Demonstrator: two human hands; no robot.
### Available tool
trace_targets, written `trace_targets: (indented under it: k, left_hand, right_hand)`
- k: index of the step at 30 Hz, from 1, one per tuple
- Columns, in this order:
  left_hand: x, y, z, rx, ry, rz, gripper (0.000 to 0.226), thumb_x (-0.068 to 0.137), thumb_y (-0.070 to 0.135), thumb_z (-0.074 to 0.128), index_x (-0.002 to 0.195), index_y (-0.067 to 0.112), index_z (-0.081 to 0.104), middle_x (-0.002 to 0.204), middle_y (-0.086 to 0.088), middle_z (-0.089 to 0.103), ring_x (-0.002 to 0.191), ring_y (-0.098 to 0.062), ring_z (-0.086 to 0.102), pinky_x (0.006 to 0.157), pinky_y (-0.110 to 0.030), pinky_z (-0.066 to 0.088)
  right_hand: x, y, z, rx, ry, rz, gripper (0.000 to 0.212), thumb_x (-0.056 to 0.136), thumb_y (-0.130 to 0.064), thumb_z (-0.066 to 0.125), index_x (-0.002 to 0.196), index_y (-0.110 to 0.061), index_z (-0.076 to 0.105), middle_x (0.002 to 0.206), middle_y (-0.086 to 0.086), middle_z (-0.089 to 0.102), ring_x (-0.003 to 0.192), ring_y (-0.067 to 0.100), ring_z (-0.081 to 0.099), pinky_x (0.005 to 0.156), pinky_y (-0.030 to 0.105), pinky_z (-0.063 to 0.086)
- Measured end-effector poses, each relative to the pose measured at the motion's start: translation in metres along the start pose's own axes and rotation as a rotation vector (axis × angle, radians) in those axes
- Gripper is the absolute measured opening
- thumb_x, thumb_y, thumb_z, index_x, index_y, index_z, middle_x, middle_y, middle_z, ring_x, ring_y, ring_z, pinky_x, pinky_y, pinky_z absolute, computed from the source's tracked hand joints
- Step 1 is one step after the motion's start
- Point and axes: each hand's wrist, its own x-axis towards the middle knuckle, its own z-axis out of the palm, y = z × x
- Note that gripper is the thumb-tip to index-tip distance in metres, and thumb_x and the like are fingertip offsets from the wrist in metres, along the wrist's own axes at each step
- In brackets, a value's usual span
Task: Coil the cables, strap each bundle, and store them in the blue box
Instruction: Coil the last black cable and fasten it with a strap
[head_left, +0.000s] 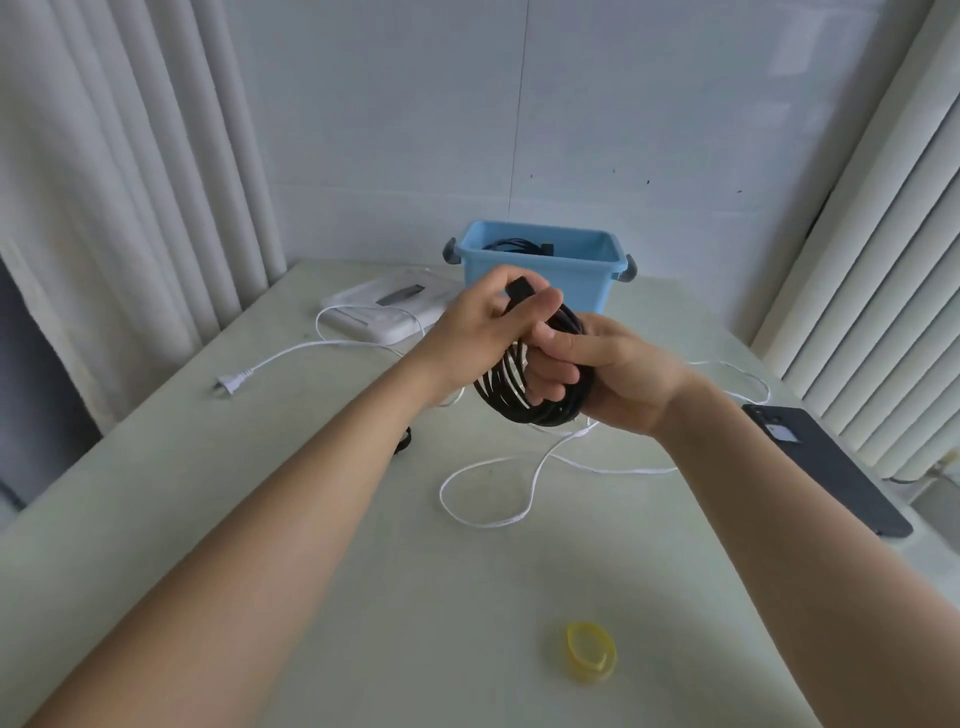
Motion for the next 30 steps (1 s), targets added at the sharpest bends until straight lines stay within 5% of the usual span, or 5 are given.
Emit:
trace_targets:
  k: [6, 12, 18, 24, 30]
  left_hand:
    - [-0.009, 0.003, 0.012, -0.077, 0.142, -0.087, 0.041, 0.087, 0.047, 0.069, 0.077, 0.008, 0.062, 0.066, -0.011, 0.046, 0.058, -0.022, 0.045, 0.050, -0.032, 0.041]
    - [-0.028, -0.002, 0.013, -0.049, 0.463, -0.104, 0.042, 0.086, 0.038, 0.067, 0.059, 0.011, 0.049, 0.054, 0.000, 0.042, 0.051, -0.020, 0.039, 0.053, -0.035, 0.036]
    - [-0.069, -0.007, -0.019, -0.006, 0.096, -0.177, 0.037, 0.102, 0.039, 0.051, 0.095, 0.011, 0.074, 0.085, -0.003, 0.074, 0.080, -0.017, 0.066, 0.072, -0.031, 0.054]
    - [-0.098, -0.041, -0.060, 0.314, 0.354, -0.274, 0.012, 0.087, 0.025, 0.064, 0.080, 0.027, 0.074, 0.082, 0.008, 0.071, 0.074, -0.001, 0.059, 0.072, -0.025, 0.043]
    - [-0.107, -0.063, -0.062, 0.850, 0.148, -0.391, 0.012, 0.081, 0.033, 0.078, 0.091, 0.033, 0.071, 0.105, 0.002, 0.061, 0.099, -0.018, 0.058, 0.081, -0.028, 0.043]
  right_hand:
    - [0.000, 0.000, 0.006, 0.022, 0.034, 0.063, 0.035, 0.099, -0.026, 0.051, 0.066, -0.016, 0.059, 0.056, -0.001, 0.046, 0.056, 0.017, 0.048, 0.076, 0.034, 0.045]
    - [-0.003, 0.014, 0.027, 0.055, 0.187, 0.052, 0.015, 0.096, -0.023, 0.060, 0.087, -0.011, 0.057, 0.063, 0.000, 0.048, 0.059, 0.019, 0.052, 0.089, 0.047, 0.043]
    - [-0.022, 0.032, 0.047, -0.006, 0.271, 0.090, 0.025, 0.102, -0.026, 0.051, 0.082, -0.010, 0.050, 0.057, -0.005, 0.025, 0.050, 0.016, 0.024, 0.062, 0.034, 0.034]
    - [-0.039, 0.045, 0.039, 0.044, 0.346, 0.106, 0.023, 0.100, -0.027, 0.052, 0.084, -0.013, 0.044, 0.057, -0.006, 0.025, 0.049, 0.016, 0.024, 0.063, 0.032, 0.037]
    - [-0.045, 0.051, 0.038, 0.072, 0.396, 0.088, 0.028, 0.103, -0.024, 0.051, 0.075, -0.018, 0.054, 0.059, -0.005, 0.026, 0.051, 0.016, 0.024, 0.064, 0.035, 0.034]
